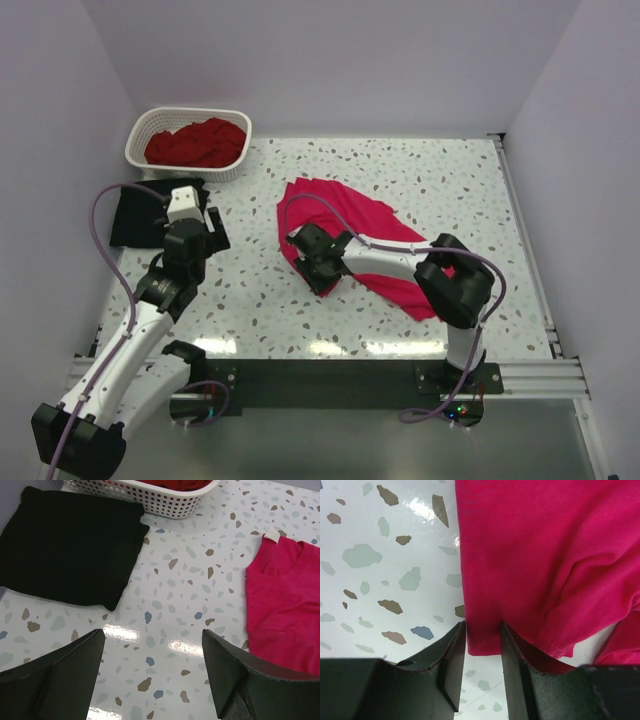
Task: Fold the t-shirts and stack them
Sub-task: Flatten the tshirt out
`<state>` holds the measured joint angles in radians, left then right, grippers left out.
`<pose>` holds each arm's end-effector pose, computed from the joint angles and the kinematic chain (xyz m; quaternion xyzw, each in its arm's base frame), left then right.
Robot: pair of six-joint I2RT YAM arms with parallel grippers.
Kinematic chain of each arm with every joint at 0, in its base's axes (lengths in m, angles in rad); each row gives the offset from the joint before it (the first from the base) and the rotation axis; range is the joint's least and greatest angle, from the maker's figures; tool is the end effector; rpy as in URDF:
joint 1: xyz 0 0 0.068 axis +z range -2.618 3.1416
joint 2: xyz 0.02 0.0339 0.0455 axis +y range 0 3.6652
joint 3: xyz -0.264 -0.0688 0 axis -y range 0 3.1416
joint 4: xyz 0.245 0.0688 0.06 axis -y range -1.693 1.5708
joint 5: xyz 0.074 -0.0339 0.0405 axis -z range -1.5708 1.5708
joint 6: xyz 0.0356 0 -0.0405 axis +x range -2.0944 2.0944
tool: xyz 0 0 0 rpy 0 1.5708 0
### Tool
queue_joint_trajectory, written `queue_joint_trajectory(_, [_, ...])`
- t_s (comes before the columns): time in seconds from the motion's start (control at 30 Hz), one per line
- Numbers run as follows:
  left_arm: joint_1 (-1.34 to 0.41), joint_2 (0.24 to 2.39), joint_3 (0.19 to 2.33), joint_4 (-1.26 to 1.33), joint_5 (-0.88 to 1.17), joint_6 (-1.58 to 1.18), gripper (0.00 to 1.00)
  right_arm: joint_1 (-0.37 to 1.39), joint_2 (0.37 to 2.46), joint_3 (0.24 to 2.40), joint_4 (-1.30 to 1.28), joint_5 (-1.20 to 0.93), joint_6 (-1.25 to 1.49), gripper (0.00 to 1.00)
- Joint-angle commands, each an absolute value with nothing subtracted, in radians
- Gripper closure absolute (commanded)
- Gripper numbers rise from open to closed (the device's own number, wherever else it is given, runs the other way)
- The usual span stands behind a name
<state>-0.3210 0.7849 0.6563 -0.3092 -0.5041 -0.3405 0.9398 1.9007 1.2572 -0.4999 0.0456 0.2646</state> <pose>0.1754 -0.0402 0.2836 -0.1418 0.8158 0.0302 0.5599 0.2272 0.3082 0.1646 -0.3190 0.9235 0.1017 0.1873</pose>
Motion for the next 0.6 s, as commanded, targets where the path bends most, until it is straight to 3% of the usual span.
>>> queue_joint_trajectory(0.0, [-0.313,0.769,0.653,-0.273,-0.528,-0.354,0.17,0.957,1.930,1.279,-0.494,0.077,0.265,0.63])
queue_joint_trajectory(0.07, [-0.313,0.764,0.652,-0.273,-0.532,-0.354,0.17,0.971,1.939,1.281,-0.495,0.080,0.271,0.69])
queue_joint_trajectory(0.2, [-0.313,0.759,0.652,-0.271,-0.535,-0.354,0.17,0.988,1.950,1.327,-0.517,0.045,0.296,0.96])
queue_joint_trajectory(0.23, [-0.313,0.758,0.650,-0.272,-0.537,-0.354,0.17,0.991,1.941,1.342,-0.517,0.003,0.305,0.98])
queue_joint_trajectory(0.43, [-0.311,0.753,0.652,-0.275,-0.546,-0.359,0.17,0.997,1.859,1.472,-0.421,-0.176,0.472,0.96])
queue_joint_trajectory(0.53, [-0.311,0.750,0.649,-0.273,-0.551,-0.360,0.17,0.999,1.858,1.499,-0.339,-0.264,0.547,0.88])
queue_joint_trajectory(0.57, [-0.311,0.750,0.647,-0.275,-0.551,-0.360,0.17,0.999,1.862,1.499,-0.328,-0.302,0.563,0.80])
